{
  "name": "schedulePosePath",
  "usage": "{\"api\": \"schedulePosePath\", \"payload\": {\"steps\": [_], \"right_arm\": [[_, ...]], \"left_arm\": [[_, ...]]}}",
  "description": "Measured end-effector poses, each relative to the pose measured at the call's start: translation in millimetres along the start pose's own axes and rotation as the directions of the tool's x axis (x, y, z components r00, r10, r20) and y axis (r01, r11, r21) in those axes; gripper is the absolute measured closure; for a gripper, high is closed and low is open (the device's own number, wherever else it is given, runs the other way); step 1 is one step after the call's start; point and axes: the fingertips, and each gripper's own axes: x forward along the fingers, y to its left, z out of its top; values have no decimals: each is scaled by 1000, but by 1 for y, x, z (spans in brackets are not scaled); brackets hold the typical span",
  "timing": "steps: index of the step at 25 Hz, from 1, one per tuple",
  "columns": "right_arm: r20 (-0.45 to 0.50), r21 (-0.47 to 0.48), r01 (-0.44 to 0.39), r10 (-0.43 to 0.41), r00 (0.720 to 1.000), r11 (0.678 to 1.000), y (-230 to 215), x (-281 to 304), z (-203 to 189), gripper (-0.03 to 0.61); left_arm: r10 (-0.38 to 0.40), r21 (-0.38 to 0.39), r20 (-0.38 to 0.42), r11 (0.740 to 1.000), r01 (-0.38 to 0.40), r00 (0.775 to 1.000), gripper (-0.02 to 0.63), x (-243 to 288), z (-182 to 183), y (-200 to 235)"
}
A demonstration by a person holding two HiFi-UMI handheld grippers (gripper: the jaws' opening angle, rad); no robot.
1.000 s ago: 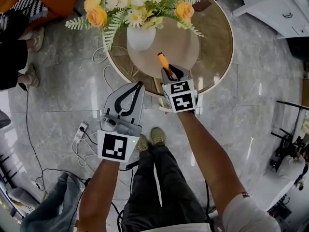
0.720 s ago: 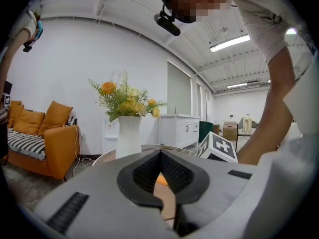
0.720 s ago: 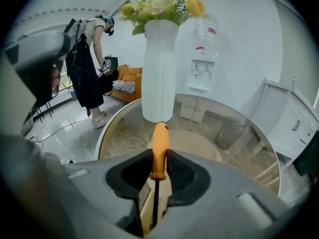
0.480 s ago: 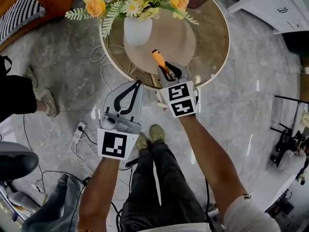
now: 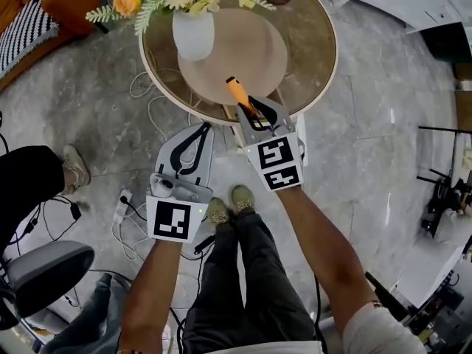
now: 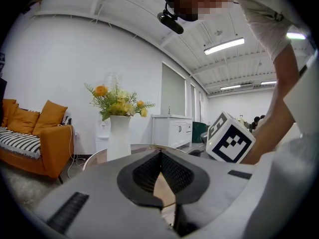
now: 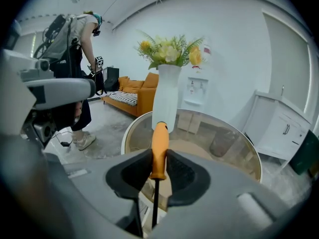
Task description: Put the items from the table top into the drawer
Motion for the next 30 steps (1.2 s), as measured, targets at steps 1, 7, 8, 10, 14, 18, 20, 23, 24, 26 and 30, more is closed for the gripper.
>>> {"api": "schedulePosePath", "payload": {"steps": [1,7,8,10,14,18,20,23,24,26,30], "right_arm": [[8,1,1,-1,1000,1000,2,-5,-1,491],[38,-1,-8,8,999,1000,17,-29,-11,490],[43,-2,-11,11,999,1000,19,-34,-13,491],[53,-5,-19,20,998,1000,22,-42,-15,491],[64,-14,-39,40,997,999,27,-58,-25,490],[70,-24,-65,67,995,998,31,-72,-38,490],[70,-35,-78,80,994,996,31,-80,-46,489],[66,-55,-99,103,993,994,31,-91,-63,489],[64,-64,-106,110,992,992,31,-94,-69,489],[58,-80,-118,122,991,990,30,-99,-82,489],[42,-102,-138,143,989,985,32,-104,-110,489]], "left_arm": [[-2,0,0,1000,2,1000,614,-1,-1,-3],[6,0,-16,1000,-6,1000,614,-11,-14,-16],[9,2,-17,1000,-9,1000,614,-13,-14,-18],[18,2,-14,1000,-18,1000,614,-14,-14,-22],[35,2,-4,999,-35,999,614,-16,-14,-36],[56,9,-7,998,-56,998,614,-21,-17,-52],[69,5,-7,998,-69,998,614,-22,-19,-62],[90,-1,0,996,-90,996,614,-23,-24,-77],[97,-4,4,995,-97,995,614,-23,-27,-81],[111,-11,11,994,-111,994,614,-22,-32,-91],[128,-16,15,992,-128,992,614,-23,-47,-107]]}}
